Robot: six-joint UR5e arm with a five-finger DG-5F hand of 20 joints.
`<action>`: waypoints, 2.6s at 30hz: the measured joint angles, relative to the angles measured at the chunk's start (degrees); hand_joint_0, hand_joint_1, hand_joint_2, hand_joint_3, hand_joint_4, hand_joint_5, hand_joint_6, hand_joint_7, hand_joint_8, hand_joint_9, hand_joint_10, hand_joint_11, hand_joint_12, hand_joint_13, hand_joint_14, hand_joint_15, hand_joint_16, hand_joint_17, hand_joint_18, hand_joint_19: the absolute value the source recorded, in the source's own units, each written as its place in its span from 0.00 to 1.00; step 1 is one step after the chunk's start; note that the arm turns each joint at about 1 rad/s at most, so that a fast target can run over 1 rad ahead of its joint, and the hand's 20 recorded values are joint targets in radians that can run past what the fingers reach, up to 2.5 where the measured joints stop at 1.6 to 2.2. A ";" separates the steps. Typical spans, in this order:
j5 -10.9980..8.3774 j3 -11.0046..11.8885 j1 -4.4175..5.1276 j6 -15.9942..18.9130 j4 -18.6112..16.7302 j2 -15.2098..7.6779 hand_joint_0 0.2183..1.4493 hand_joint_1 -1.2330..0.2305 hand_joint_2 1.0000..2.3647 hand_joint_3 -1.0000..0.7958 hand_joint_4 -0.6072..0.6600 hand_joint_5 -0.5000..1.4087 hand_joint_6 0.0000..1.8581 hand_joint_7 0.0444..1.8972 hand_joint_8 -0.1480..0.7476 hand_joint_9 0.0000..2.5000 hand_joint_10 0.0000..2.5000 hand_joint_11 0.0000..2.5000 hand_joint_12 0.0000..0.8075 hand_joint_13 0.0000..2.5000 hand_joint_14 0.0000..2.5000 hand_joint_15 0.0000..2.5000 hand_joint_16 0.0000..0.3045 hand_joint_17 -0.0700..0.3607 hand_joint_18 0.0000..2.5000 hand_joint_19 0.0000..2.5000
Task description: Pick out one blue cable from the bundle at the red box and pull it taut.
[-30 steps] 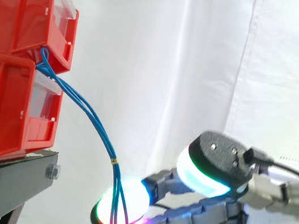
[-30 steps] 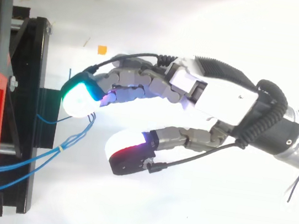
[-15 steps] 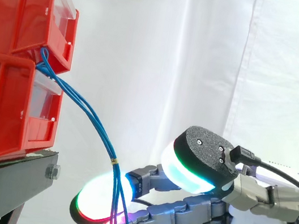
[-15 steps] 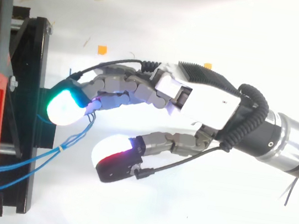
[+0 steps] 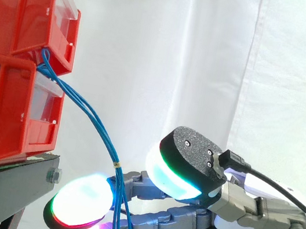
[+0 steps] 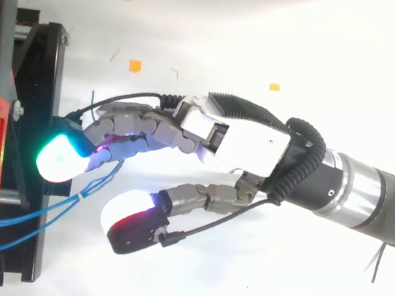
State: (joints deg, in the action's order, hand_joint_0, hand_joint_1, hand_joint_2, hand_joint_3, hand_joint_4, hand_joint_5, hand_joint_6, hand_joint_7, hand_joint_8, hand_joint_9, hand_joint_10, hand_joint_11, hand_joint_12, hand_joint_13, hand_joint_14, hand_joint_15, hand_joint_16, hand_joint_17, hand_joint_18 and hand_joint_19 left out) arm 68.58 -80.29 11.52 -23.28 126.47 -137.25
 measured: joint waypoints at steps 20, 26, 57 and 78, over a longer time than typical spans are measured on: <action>3.12 3.53 -0.40 -0.08 -1.75 -3.77 0.29 0.48 0.00 0.29 0.63 0.17 0.27 0.37 0.49 0.29 0.00 0.10 0.39 0.23 0.00 0.06 0.11 0.34 0.15 0.09; 5.47 4.51 -0.43 1.02 -1.95 -4.23 0.29 0.48 0.00 0.29 0.63 0.16 0.27 0.37 0.49 0.29 0.00 0.10 0.39 0.23 0.00 0.06 0.11 0.34 0.15 0.09; 6.12 4.59 -0.71 7.61 -1.22 -4.26 0.30 0.48 0.00 0.31 0.63 0.17 0.27 0.39 0.49 0.29 0.00 0.10 0.39 0.22 0.00 0.06 0.11 0.34 0.14 0.10; 7.63 4.60 -1.40 12.44 -1.23 -4.25 0.30 0.47 0.00 0.31 0.65 0.18 0.27 0.45 0.49 0.30 0.00 0.11 0.39 0.23 0.00 0.06 0.11 0.34 0.15 0.10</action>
State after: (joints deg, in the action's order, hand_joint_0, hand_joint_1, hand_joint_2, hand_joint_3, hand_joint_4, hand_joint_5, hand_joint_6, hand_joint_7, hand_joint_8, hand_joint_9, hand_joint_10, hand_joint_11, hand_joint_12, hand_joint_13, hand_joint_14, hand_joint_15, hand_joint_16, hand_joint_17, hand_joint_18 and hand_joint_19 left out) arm 76.21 -75.68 10.12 -10.85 125.24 -141.50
